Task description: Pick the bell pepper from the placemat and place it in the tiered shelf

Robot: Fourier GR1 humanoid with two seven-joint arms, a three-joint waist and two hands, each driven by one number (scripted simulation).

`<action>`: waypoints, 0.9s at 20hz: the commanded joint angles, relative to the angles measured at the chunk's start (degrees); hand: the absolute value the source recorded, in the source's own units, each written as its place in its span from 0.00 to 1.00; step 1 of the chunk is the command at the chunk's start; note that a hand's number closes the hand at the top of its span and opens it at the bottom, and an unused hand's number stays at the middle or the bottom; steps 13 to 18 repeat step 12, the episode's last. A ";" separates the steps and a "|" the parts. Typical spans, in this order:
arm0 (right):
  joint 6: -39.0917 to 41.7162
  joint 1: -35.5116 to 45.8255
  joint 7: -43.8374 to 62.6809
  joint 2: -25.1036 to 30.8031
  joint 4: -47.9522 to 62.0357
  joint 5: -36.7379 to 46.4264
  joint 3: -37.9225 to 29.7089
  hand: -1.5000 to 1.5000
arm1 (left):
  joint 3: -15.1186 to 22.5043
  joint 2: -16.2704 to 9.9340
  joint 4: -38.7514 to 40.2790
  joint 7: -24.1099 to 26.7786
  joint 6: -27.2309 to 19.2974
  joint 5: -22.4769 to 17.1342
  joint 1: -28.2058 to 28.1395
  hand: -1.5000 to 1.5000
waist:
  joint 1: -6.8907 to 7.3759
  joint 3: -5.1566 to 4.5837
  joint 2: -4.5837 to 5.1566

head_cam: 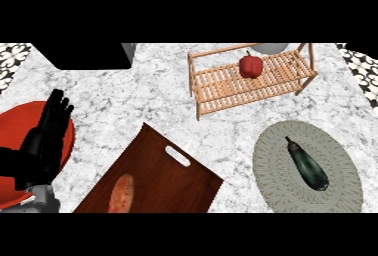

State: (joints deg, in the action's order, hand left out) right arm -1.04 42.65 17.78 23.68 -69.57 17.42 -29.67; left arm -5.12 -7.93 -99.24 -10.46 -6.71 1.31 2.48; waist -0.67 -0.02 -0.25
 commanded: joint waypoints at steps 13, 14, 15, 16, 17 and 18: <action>16.14 -14.29 -3.78 13.24 -2.89 -18.15 -9.56 0.00 | -1.57 -0.91 -3.24 -2.84 1.24 -0.92 0.38 0.50 | 0.72 0.01 0.16; 16.14 -14.29 -3.78 13.24 -2.89 -18.15 -9.56 0.00 | -1.57 -0.91 -3.24 -2.84 1.24 -0.92 0.38 0.50 | 0.72 0.01 0.16; 16.14 -14.29 -3.78 13.24 -2.89 -18.15 -9.56 0.00 | -1.57 -0.91 -3.24 -2.84 1.24 -0.92 0.38 0.50 | 0.72 0.01 0.16; 16.14 -14.29 -3.78 13.24 -2.89 -18.15 -9.56 0.00 | -1.57 -0.91 -3.24 -2.84 1.24 -0.92 0.38 0.50 | 0.72 0.01 0.16; 16.14 -14.29 -3.78 13.24 -2.89 -18.15 -9.56 0.00 | -1.57 -0.91 -3.24 -2.84 1.24 -0.92 0.38 0.50 | 0.72 0.01 0.16; 16.14 -14.29 -3.78 13.24 -2.89 -18.15 -9.56 0.00 | -1.57 -0.91 -3.24 -2.84 1.24 -0.92 0.38 0.50 | 0.72 0.01 0.16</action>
